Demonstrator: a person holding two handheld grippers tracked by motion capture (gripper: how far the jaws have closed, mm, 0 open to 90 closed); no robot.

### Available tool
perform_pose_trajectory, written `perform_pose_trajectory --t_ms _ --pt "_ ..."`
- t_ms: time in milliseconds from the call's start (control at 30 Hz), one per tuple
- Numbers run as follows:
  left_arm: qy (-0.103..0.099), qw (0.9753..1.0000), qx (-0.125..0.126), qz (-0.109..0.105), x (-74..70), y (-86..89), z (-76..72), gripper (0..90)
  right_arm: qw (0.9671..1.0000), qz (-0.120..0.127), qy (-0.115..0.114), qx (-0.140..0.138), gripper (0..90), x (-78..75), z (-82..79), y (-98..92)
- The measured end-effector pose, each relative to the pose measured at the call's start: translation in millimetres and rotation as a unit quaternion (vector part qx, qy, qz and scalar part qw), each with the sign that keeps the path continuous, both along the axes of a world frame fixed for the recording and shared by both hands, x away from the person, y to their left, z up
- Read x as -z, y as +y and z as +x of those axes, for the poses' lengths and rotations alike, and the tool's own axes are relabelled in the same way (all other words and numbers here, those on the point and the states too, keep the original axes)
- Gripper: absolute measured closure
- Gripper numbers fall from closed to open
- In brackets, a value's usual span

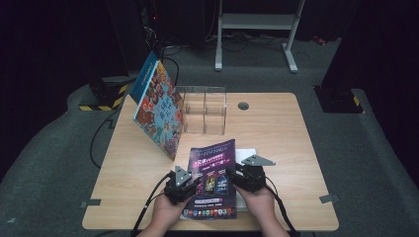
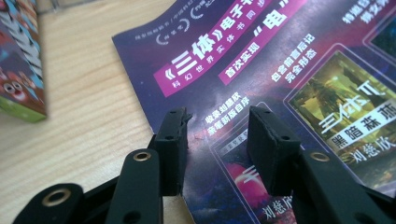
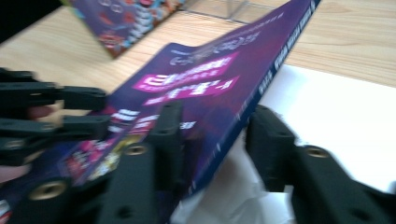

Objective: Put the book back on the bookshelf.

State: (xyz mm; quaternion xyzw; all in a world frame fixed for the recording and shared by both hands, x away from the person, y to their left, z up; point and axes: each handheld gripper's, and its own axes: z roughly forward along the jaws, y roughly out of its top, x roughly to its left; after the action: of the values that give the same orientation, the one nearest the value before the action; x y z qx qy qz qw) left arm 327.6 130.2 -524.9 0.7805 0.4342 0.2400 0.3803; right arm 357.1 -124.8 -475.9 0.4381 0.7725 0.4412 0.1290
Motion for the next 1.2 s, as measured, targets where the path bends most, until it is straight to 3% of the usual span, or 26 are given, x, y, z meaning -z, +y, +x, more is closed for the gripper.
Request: perform_pose_trajectory --t_ms 133,400,500,567,700,800,833,867,900,933,967,1000,1033,1200 --pt "0.000 1.0000 -0.004 0.002 0.2 0.9 0.9 58.2 0.9999 -0.007 -0.010 -0.006 63.7 -3.8 -9.1 1.9" --pt "0.000 0.9999 -0.014 0.004 0.2 3.7 3.3 57.5 0.9999 0.002 -0.013 -0.003 62.8 -1.2 -25.6 0.6" --pt "-0.019 0.9992 -0.018 0.032 0.1 4.7 3.0 55.5 0.9998 0.014 -0.013 0.004 62.2 1.9 -34.4 -1.5" --pt "-0.022 0.9990 -0.020 0.032 0.4 6.5 2.6 54.9 0.9998 0.021 -0.005 -0.001 61.9 4.0 -35.0 -3.9" --pt "-0.001 0.9996 -0.026 0.014 -0.8 13.6 3.0 53.1 0.9996 0.027 0.001 -0.002 61.4 6.1 -36.5 -5.9" --pt "0.004 0.9995 -0.024 0.019 -2.3 16.1 0.8 47.5 0.9996 0.028 -0.001 -0.001 61.4 6.9 -37.6 -5.9" --pt "0.020 0.9995 -0.021 0.010 -3.9 19.6 -2.9 46.7 0.9996 0.027 0.001 -0.001 61.8 6.7 -37.4 -6.1" --pt "0.020 0.9995 -0.021 0.010 -3.9 19.6 -2.9 45.1 0.9997 0.026 0.000 -0.002 62.0 6.1 -37.2 -5.9" --pt "0.043 0.9990 -0.013 0.000 -5.9 23.1 -8.1 43.5 0.9997 0.024 0.000 -0.003 62.1 5.5 -37.2 -5.5" --pt "0.043 0.9990 -0.013 0.000 -5.9 23.1 -8.1 42.5 0.9997 0.024 0.000 -0.003 62.1 5.5 -37.2 -5.5" --pt "0.044 0.9990 0.003 -0.004 -5.0 25.7 -17.2 42.0 0.9998 0.021 -0.003 -0.003 62.0 5.2 -37.3 -5.2" --pt "0.044 0.9990 0.003 -0.004 -5.0 25.7 -17.2 42.0 0.9998 0.021 -0.003 -0.003 62.0 5.2 -37.3 -5.2" --pt "0.047 0.9988 0.010 -0.001 -5.8 25.6 -26.1 41.5 0.9997 0.023 0.001 -0.003 62.0 5.3 -37.0 -5.9" --pt "0.041 0.9991 0.012 0.008 -5.5 22.6 -42.8 41.0 0.9998 0.022 0.001 -0.004 62.1 5.0 -36.9 -5.8"
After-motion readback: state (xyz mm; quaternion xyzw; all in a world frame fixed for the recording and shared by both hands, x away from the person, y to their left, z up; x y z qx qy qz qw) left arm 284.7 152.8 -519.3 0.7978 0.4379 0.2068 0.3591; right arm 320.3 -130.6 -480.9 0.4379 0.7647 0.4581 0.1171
